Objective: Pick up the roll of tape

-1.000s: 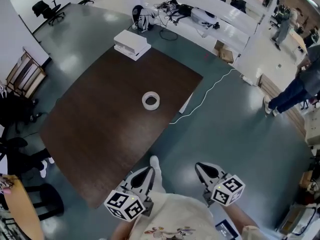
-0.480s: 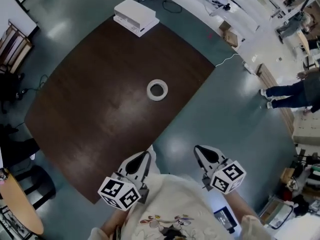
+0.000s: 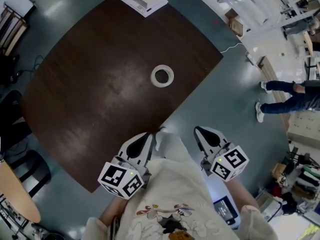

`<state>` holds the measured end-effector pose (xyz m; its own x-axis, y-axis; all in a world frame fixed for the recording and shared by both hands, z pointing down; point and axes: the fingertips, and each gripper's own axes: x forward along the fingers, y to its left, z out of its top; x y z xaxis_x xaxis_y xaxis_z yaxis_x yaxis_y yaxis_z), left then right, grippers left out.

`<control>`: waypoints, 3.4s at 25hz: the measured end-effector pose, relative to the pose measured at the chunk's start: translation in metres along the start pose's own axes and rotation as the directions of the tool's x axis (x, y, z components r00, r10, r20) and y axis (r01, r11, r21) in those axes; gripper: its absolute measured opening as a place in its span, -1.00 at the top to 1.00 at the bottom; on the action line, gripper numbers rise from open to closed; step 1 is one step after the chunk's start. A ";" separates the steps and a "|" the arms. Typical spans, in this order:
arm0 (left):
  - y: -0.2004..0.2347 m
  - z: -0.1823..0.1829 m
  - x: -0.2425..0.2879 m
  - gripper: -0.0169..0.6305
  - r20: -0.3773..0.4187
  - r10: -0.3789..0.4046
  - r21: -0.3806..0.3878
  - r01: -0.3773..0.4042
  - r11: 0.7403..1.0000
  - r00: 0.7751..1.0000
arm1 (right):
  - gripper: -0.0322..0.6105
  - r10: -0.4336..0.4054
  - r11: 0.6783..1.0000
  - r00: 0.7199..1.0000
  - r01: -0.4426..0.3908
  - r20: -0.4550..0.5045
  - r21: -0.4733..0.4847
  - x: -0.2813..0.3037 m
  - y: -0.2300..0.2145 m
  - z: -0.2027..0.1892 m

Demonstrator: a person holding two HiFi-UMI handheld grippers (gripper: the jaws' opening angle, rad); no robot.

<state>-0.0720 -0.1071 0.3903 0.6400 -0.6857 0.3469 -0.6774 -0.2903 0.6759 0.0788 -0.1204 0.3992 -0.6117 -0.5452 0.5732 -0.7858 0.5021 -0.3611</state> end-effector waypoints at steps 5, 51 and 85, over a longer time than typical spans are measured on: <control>-0.006 0.006 0.011 0.93 0.010 0.028 0.044 -0.029 0.999 1.000 | 0.88 0.047 0.993 0.999 -0.047 -0.001 -0.111 0.021 0.003 0.020; 0.107 -0.040 0.079 0.93 0.002 0.348 -0.133 -0.345 0.929 0.937 | 0.35 -0.009 0.569 0.770 -0.521 -0.638 -0.636 0.279 -0.071 -0.061; 0.134 -0.057 0.093 0.93 -0.024 0.351 -0.179 -0.349 0.920 0.936 | 0.52 -0.241 0.427 0.625 -0.619 -0.743 -0.659 0.318 -0.104 -0.110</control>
<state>-0.0830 -0.1714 0.5505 0.3705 -0.7275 0.5774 -0.7817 0.0916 0.6169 -0.0241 -0.2720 0.6993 -0.1253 0.0368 0.9914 0.1029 0.9944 -0.0239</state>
